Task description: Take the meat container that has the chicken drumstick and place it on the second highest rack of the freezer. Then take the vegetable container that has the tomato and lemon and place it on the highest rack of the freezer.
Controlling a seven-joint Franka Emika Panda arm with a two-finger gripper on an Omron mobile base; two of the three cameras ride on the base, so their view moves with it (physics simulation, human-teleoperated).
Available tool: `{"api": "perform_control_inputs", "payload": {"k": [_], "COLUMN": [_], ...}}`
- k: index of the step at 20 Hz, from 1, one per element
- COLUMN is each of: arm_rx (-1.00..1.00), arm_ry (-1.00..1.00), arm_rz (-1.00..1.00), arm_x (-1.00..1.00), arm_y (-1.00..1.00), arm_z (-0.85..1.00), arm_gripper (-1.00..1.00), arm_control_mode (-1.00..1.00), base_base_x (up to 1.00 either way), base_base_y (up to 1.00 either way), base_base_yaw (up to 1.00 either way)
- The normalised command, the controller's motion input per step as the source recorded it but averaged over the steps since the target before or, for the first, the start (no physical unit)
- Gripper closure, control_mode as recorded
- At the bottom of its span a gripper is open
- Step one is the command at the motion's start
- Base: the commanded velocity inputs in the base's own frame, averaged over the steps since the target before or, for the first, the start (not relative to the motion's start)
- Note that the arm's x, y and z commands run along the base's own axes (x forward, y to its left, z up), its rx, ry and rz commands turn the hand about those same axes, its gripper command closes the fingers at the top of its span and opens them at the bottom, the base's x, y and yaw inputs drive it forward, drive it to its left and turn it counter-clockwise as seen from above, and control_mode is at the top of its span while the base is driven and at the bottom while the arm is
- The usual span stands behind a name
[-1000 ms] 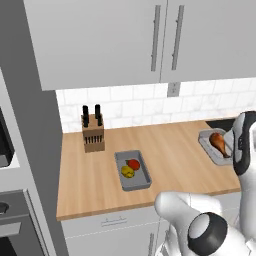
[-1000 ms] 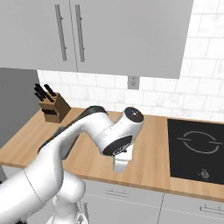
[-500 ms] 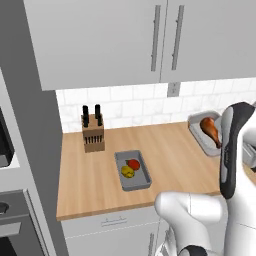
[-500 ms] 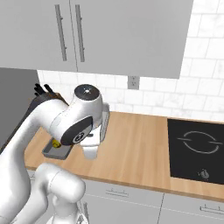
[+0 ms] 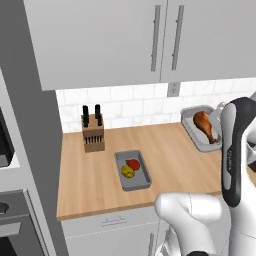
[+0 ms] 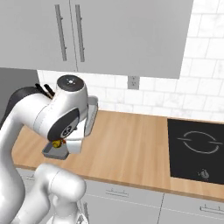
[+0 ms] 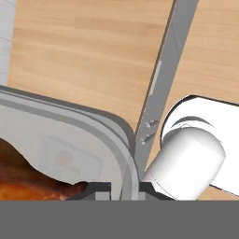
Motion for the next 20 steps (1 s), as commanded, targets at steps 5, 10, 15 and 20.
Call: {"api": "perform_control_inputs", "payload": {"k": [5,10,15,20], "arm_rx": [0.01,0.00,0.00,0.00], "arm_ry": [0.00,0.00,0.00,0.00], "arm_rz": [0.00,0.00,0.00,0.00], "arm_x": [-0.12,0.00,0.00,0.00], "arm_y": [0.05,0.00,0.00,0.00], "arm_z": [0.00,0.00,0.00,0.00], "arm_gripper": [1.00,1.00,1.00,1.00], "arm_control_mode": [1.00,1.00,1.00,1.00], "base_base_x": [-0.57,-0.79,-0.77,-0.58], "base_base_y": [0.15,0.29,0.52,0.76], "base_base_yaw": [0.00,0.00,0.04,0.33]}}
